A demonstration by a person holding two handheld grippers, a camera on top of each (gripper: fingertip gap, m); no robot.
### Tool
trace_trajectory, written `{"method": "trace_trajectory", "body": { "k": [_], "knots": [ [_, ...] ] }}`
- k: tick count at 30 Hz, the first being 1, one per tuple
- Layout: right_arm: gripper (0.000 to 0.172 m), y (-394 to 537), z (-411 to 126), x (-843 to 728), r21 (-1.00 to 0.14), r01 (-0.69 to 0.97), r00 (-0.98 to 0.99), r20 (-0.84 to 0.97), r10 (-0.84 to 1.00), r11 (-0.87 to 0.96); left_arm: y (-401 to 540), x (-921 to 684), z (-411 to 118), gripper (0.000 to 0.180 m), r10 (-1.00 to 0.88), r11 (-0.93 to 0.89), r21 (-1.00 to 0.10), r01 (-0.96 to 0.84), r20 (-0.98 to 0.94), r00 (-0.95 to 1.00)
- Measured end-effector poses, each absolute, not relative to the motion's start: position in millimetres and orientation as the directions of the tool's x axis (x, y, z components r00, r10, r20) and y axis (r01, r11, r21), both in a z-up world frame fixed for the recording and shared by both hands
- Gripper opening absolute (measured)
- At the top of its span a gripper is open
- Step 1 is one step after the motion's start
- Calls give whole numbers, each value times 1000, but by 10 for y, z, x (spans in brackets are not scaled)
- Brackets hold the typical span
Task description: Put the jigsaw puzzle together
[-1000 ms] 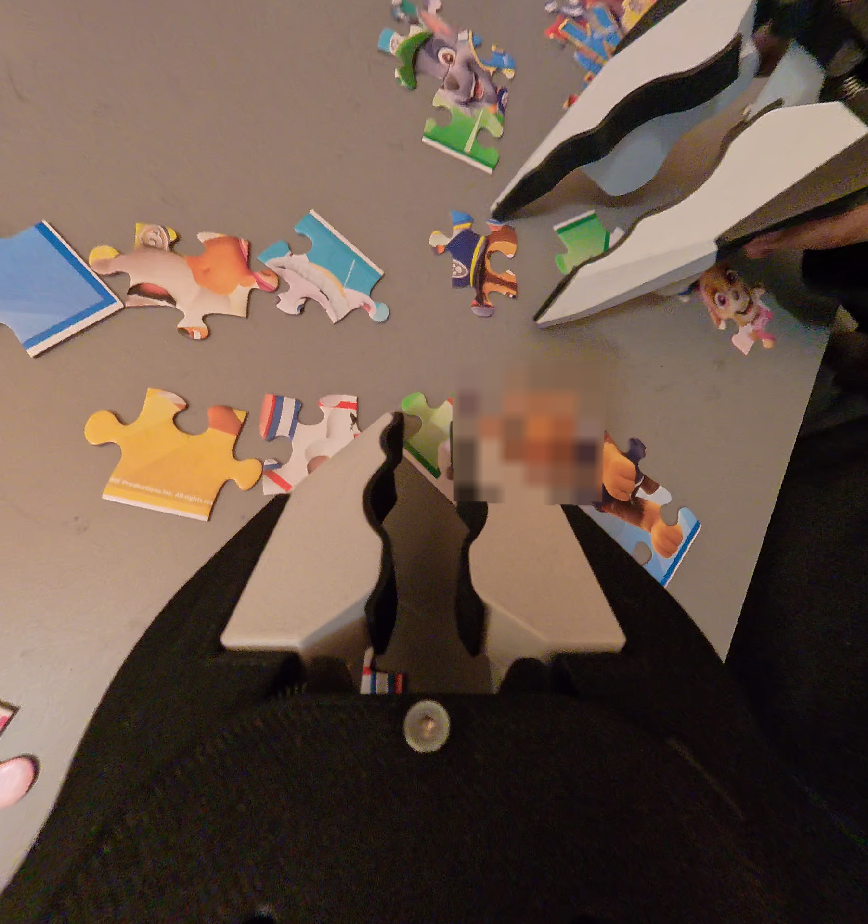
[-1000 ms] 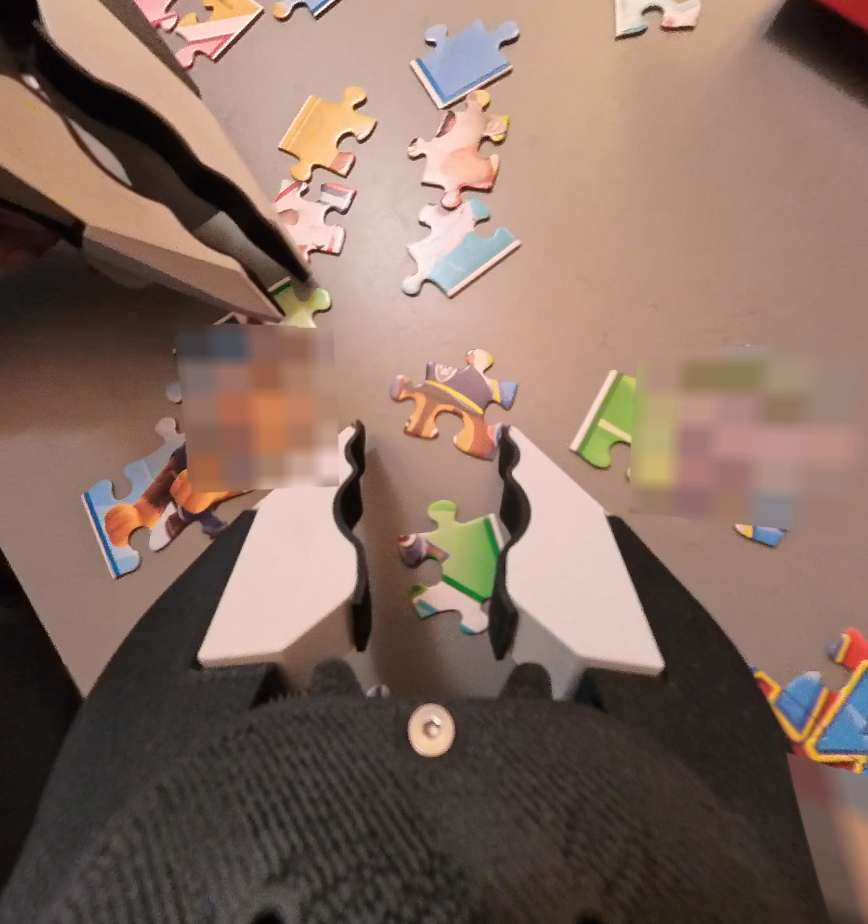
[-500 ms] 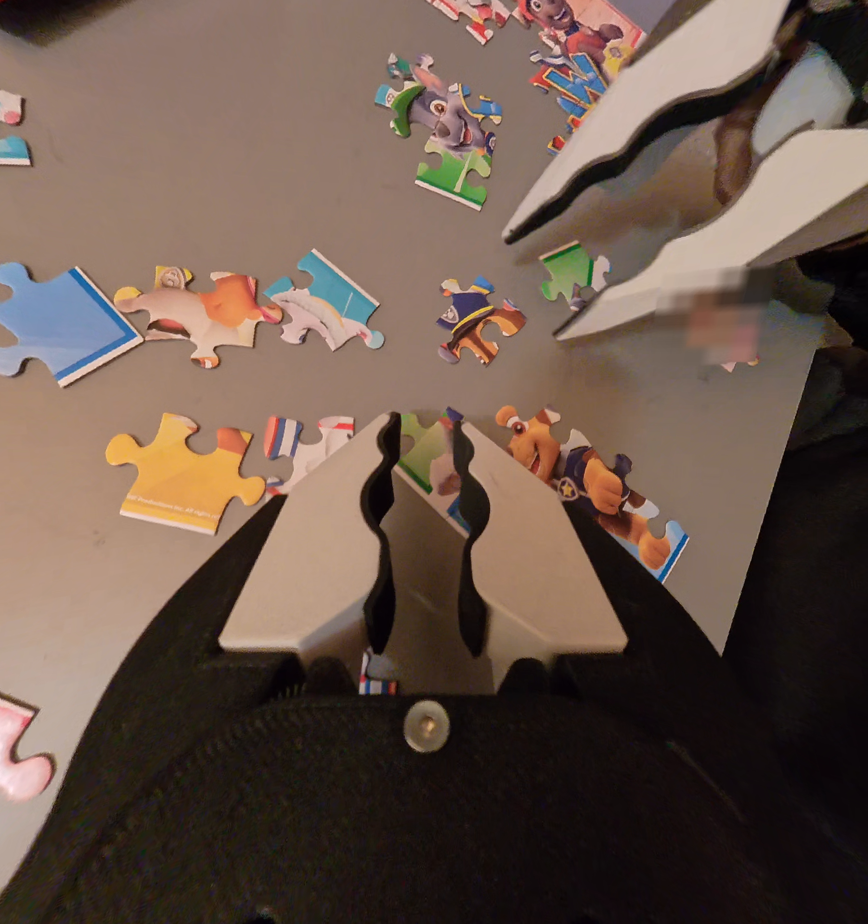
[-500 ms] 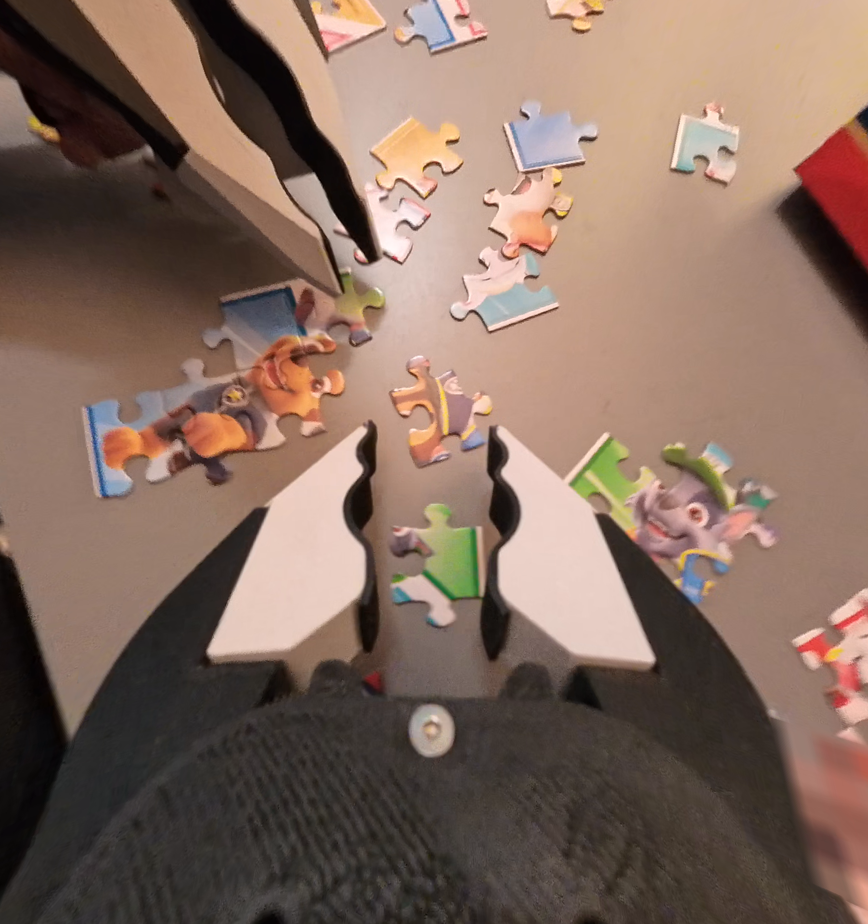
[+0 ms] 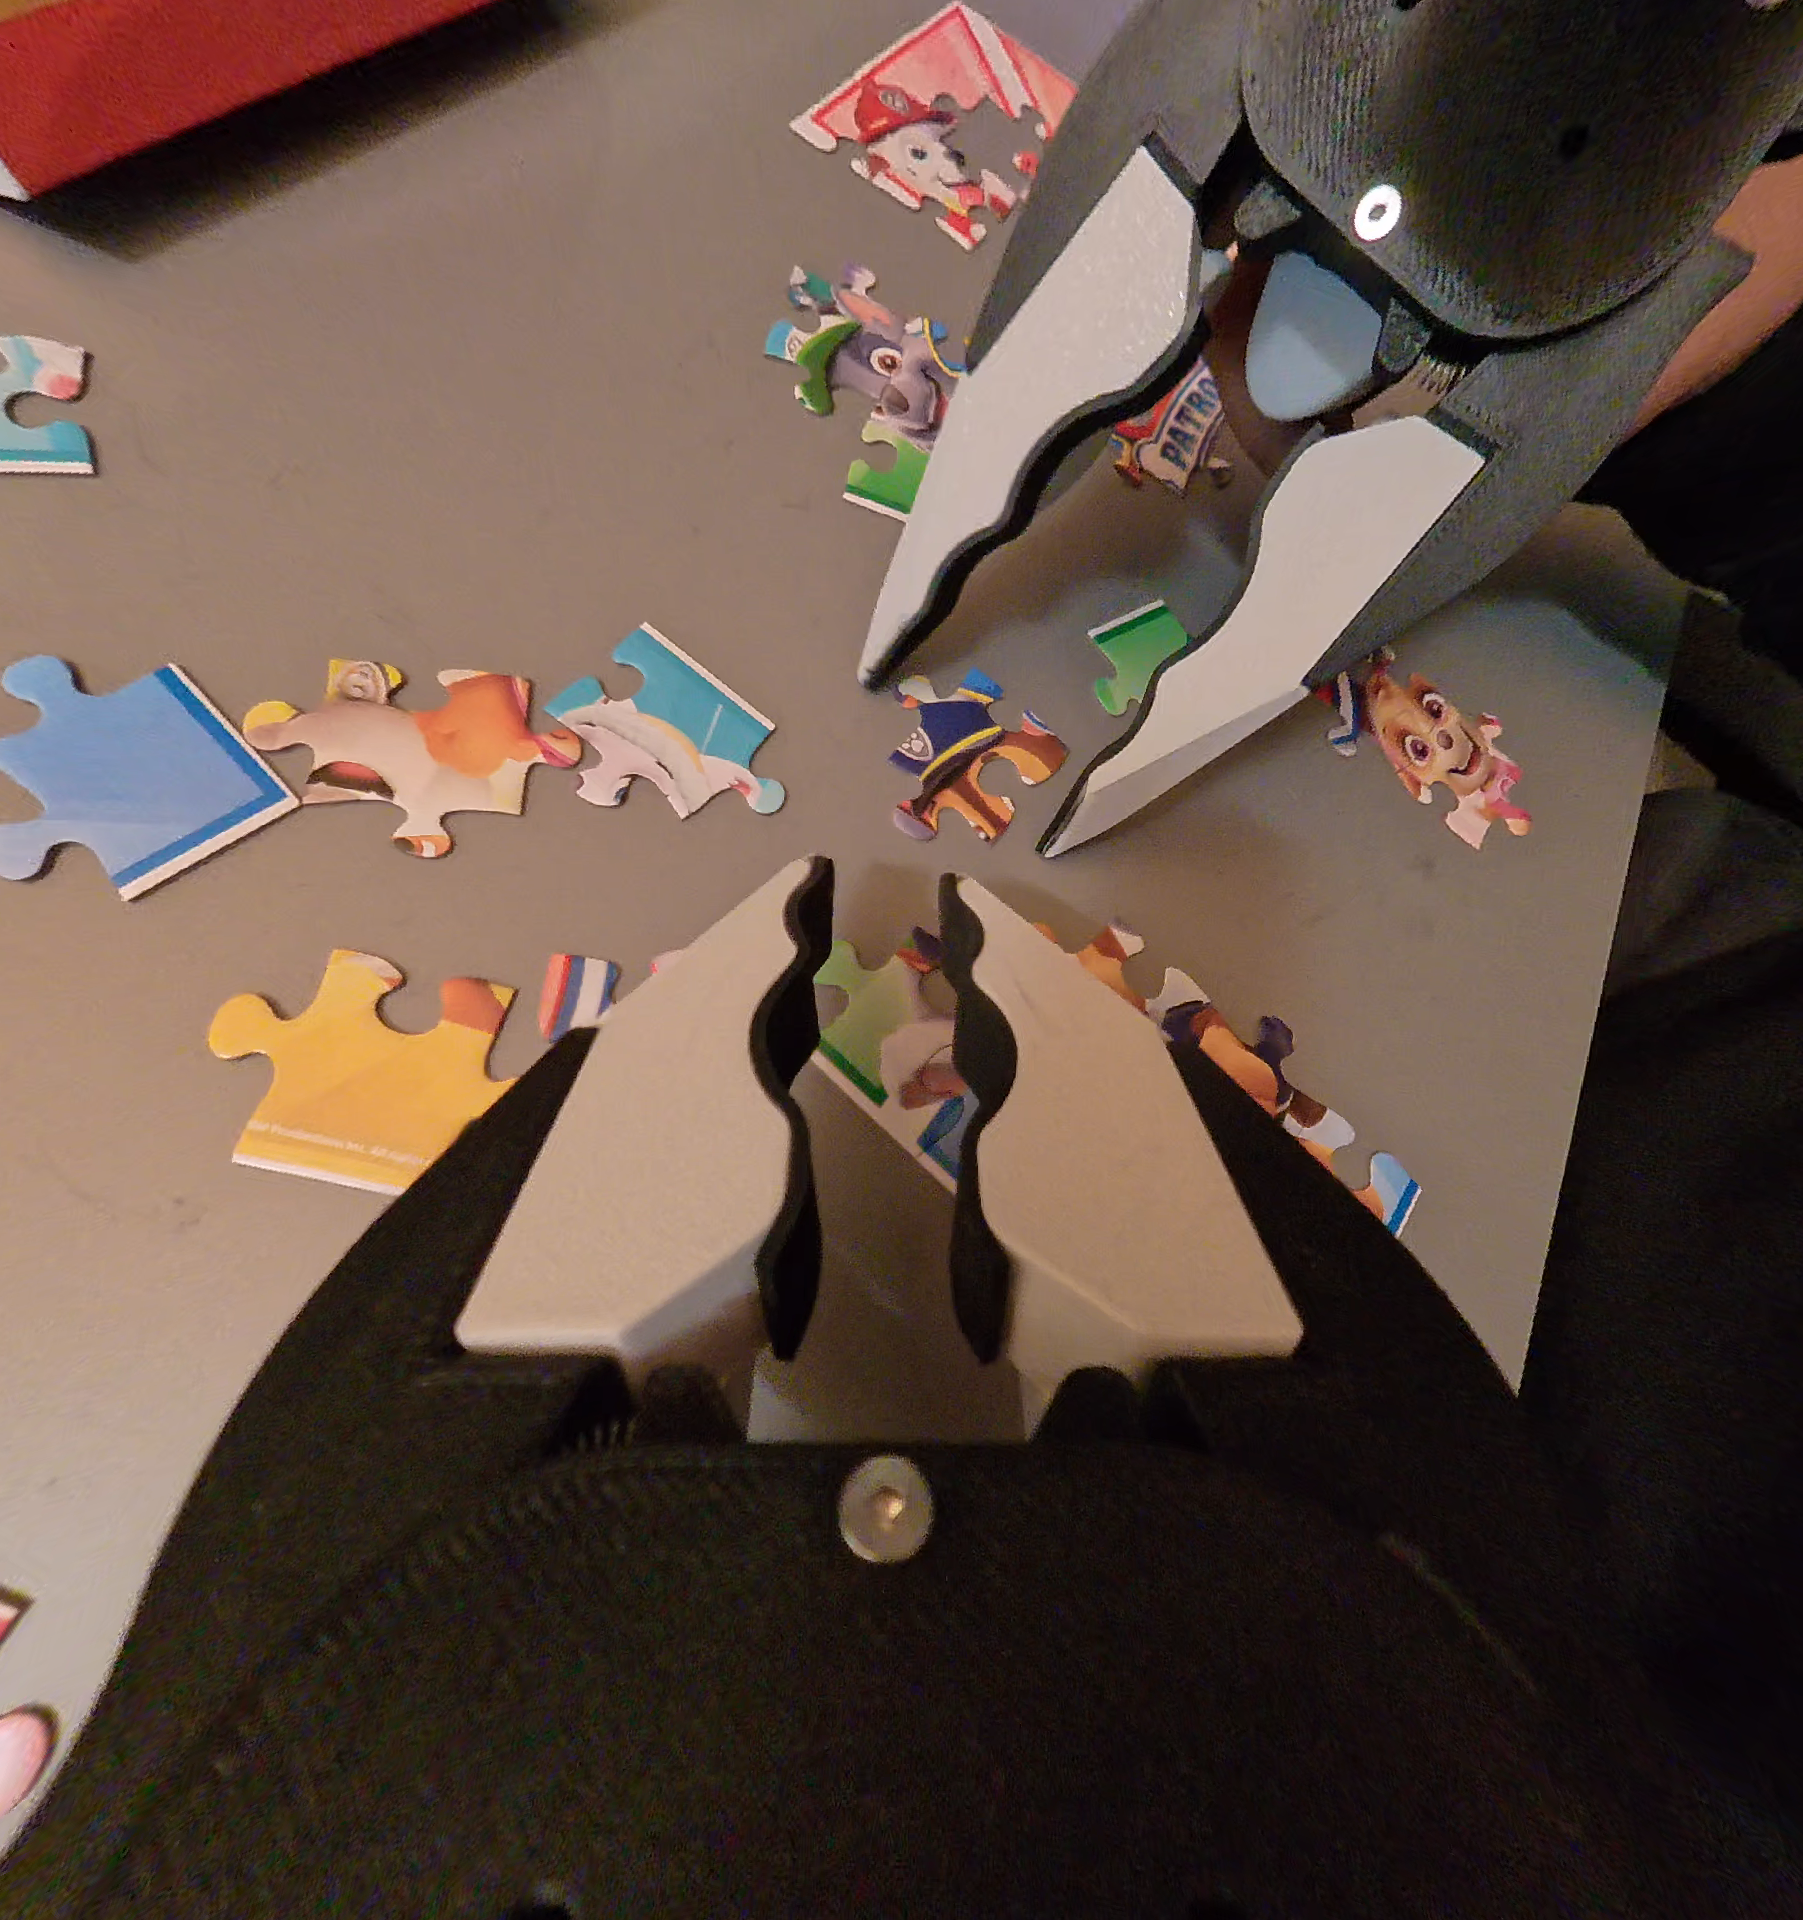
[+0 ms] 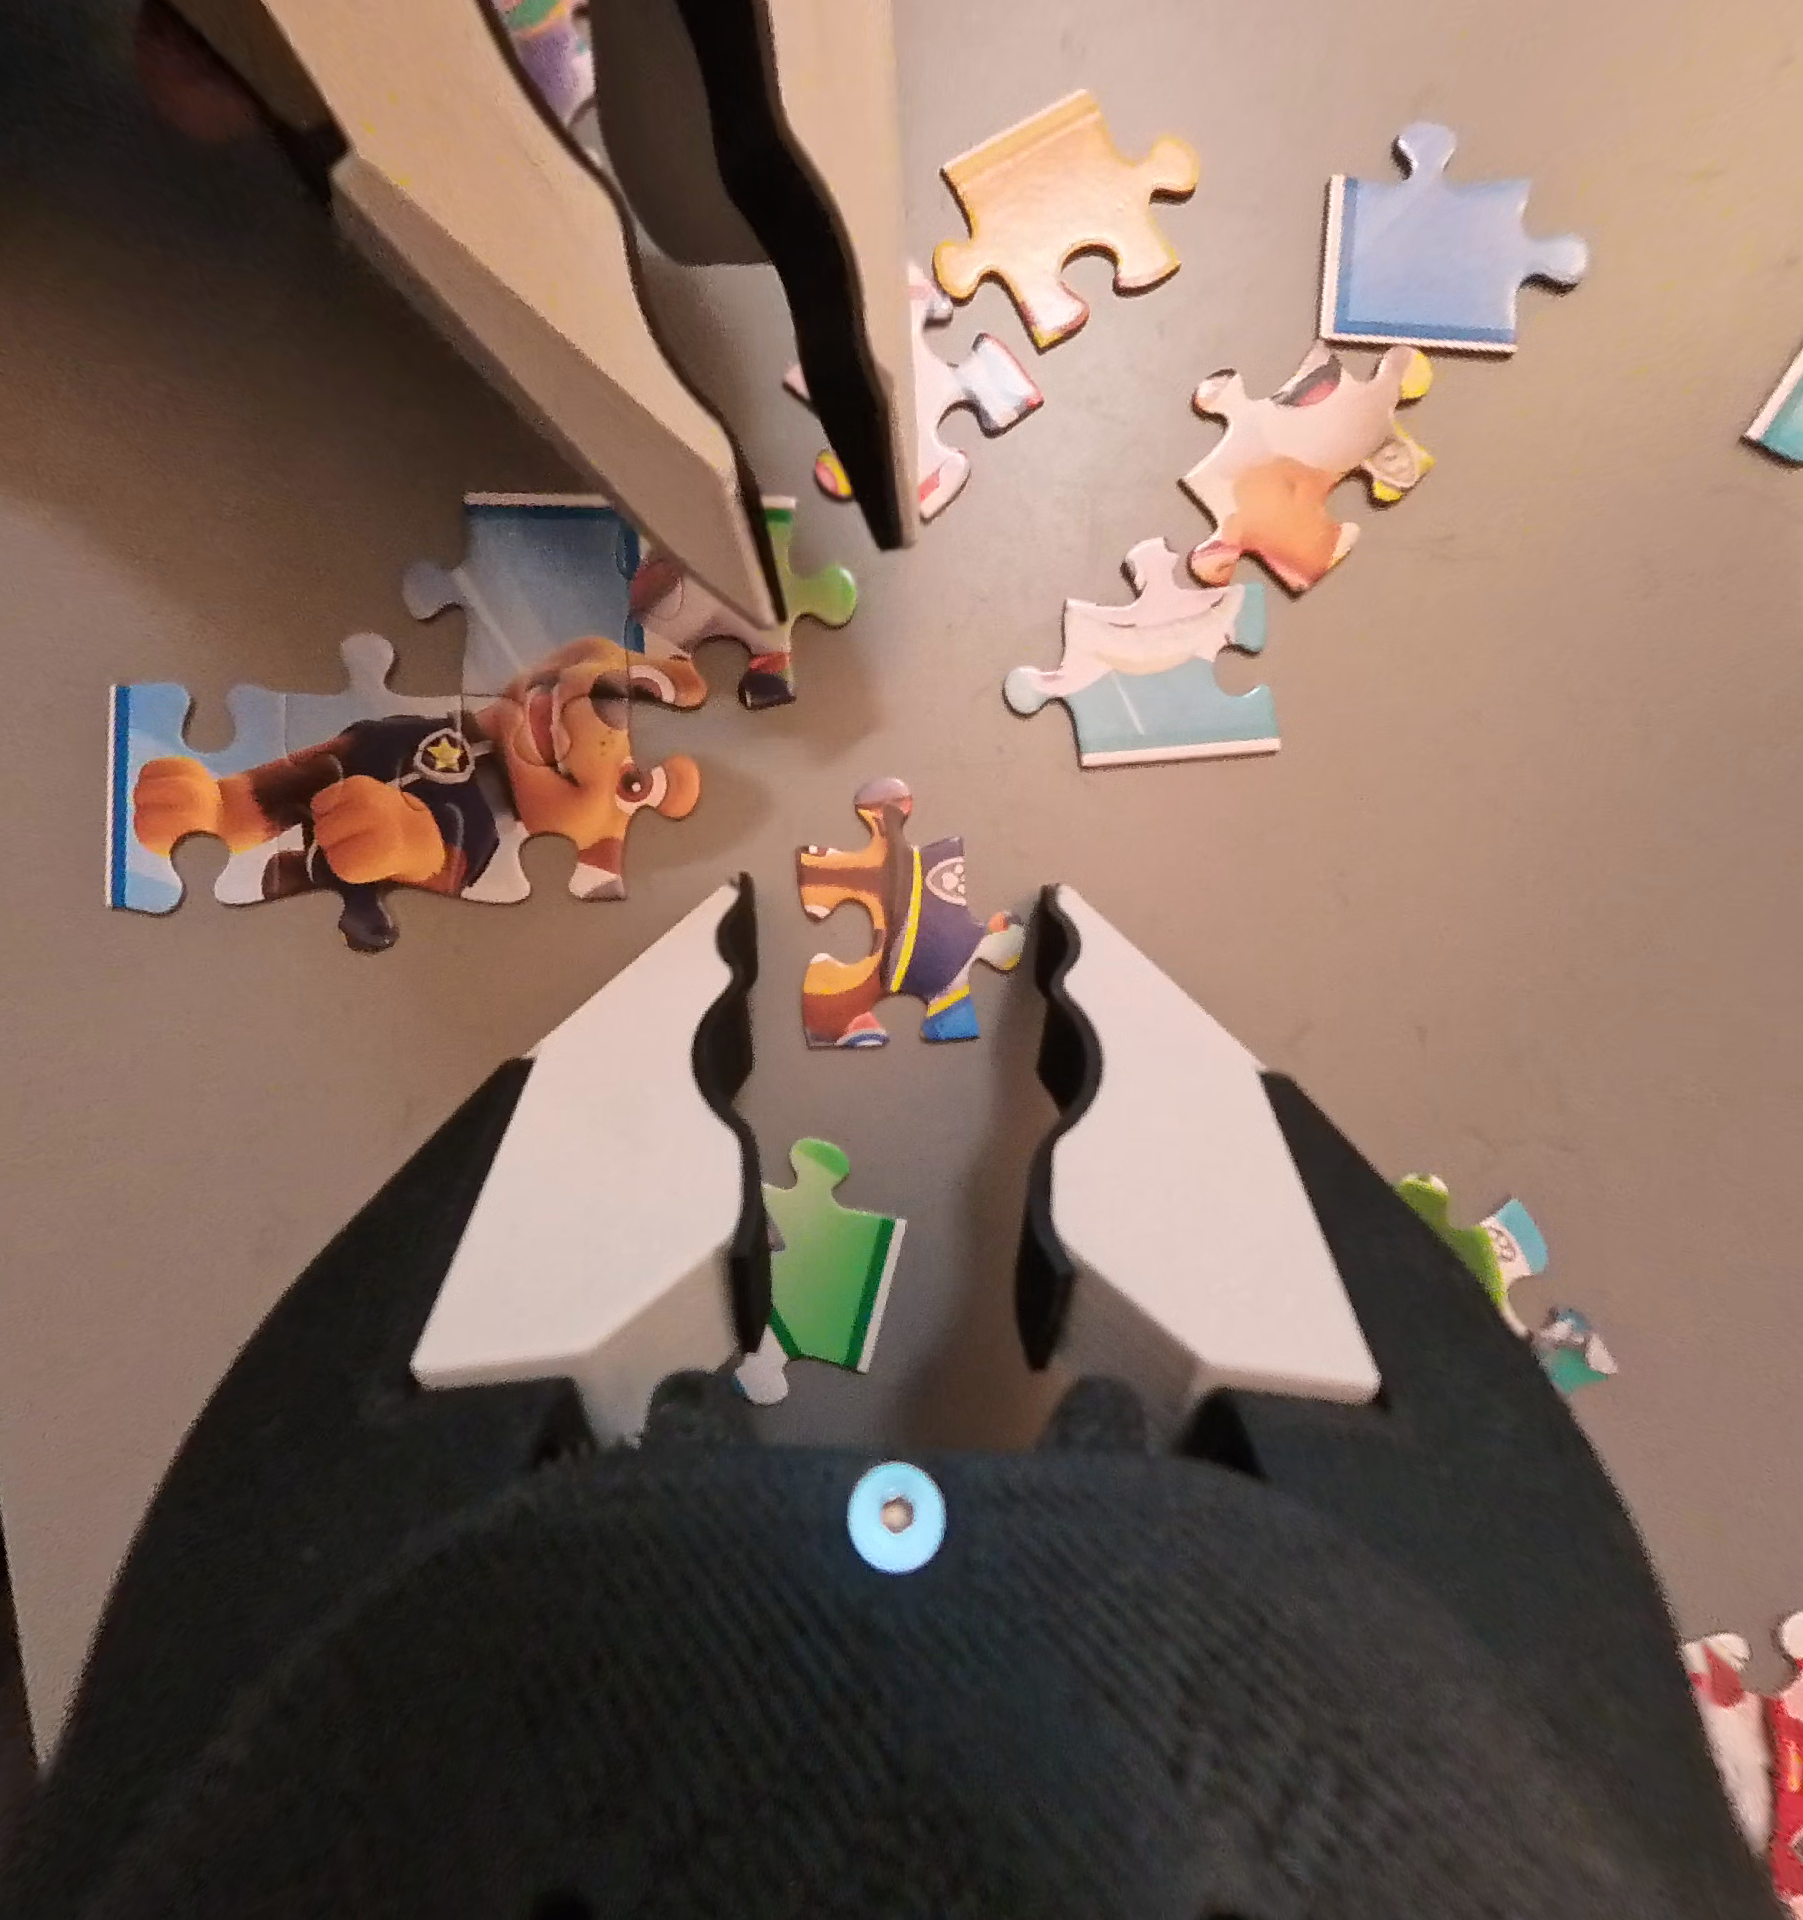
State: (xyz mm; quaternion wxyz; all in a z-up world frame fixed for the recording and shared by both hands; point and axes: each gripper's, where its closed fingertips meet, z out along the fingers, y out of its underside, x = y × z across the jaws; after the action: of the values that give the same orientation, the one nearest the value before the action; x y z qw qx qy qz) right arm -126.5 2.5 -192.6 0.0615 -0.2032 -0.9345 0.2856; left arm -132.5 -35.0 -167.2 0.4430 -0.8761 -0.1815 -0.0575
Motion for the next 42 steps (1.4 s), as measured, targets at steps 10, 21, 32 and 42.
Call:
{"method": "trace_trajectory", "body": {
  "k": [10,21,32,42],
  "knots": [
    [28,18,-1918,-1198,-548,343,-912,-1,410,763,-404,-1373,-1604,17,272,-499,-776,387,284,919],
    [24,-11,-1909,-1183,-543,310,-916,48,398,780,-402,-1366,-1569,17,269,-493,-782,383,281,921],
    [34,-84,-1920,-1217,-563,341,-911,-2,411,753,-405,-1370,-1571,17,269,-492,-781,385,284,920],
    [28,-91,-1917,-1206,-554,334,-912,16,411,763,-413,-1376,-1561,17,271,-487,-783,386,285,919]
  ]
}}
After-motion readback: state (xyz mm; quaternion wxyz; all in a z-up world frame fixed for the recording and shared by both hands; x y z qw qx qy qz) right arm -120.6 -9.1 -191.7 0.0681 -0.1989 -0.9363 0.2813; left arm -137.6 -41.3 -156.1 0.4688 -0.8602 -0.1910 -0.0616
